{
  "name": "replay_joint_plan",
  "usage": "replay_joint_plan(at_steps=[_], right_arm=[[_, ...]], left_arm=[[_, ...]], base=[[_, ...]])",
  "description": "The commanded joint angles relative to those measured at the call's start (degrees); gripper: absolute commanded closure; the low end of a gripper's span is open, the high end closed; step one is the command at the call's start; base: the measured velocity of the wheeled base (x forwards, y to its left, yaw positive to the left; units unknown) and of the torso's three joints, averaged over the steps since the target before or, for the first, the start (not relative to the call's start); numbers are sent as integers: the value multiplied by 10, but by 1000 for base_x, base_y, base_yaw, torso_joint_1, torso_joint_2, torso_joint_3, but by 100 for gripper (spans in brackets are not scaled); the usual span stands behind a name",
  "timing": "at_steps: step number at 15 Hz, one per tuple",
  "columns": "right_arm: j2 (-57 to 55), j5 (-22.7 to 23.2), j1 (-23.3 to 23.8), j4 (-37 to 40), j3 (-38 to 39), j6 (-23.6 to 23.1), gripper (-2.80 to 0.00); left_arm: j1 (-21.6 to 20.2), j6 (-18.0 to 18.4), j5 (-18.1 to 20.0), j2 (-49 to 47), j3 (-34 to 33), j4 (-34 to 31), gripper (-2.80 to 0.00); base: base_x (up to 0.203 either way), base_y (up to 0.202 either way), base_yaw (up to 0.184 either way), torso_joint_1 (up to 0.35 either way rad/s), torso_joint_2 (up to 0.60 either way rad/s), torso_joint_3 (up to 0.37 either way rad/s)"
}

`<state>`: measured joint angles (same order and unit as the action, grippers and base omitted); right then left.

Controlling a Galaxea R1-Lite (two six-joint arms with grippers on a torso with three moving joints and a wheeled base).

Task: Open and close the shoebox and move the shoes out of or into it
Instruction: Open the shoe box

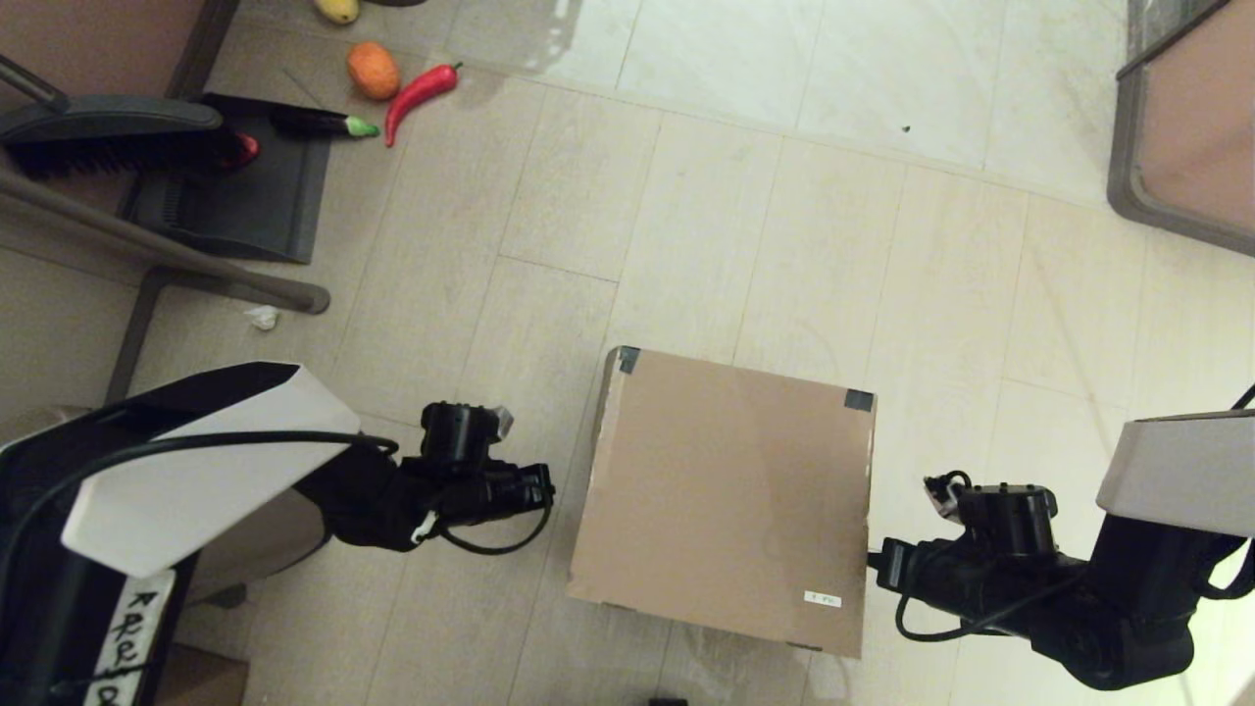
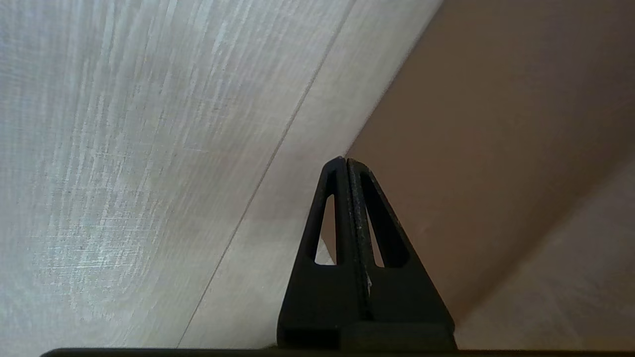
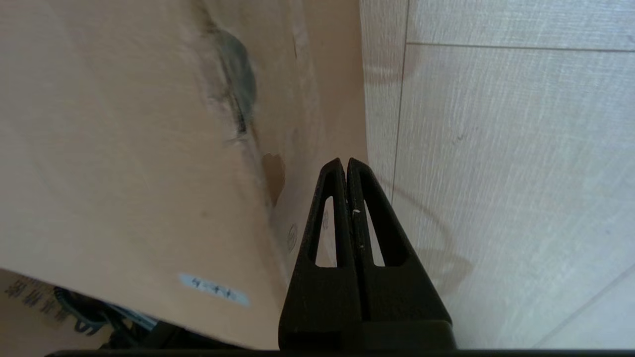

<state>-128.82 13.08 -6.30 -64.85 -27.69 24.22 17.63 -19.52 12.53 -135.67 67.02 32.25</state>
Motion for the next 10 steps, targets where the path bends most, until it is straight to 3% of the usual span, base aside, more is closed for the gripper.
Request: replay_joint_plan(at_steps=[1,3,6,10], right_arm=[[-34,0,1,-40,15,2,0],[-66,2,0,-111,46,4,0],[-111,3,-1,-203,71,25,0],[-133,13,-18,-228,71,58,0]], left_arm=[[7,-10,1,-18,36,-21,0],[23,-33,0,-21,70,-50,0],[41,-40,0,-27,89,-73,0],[50,-42,0,-28,88,-89,0]], base=[[0,0,0,0,0,0],[0,0,0,0,0,0],[0,0,0,0,0,0],[0,0,0,0,0,0]])
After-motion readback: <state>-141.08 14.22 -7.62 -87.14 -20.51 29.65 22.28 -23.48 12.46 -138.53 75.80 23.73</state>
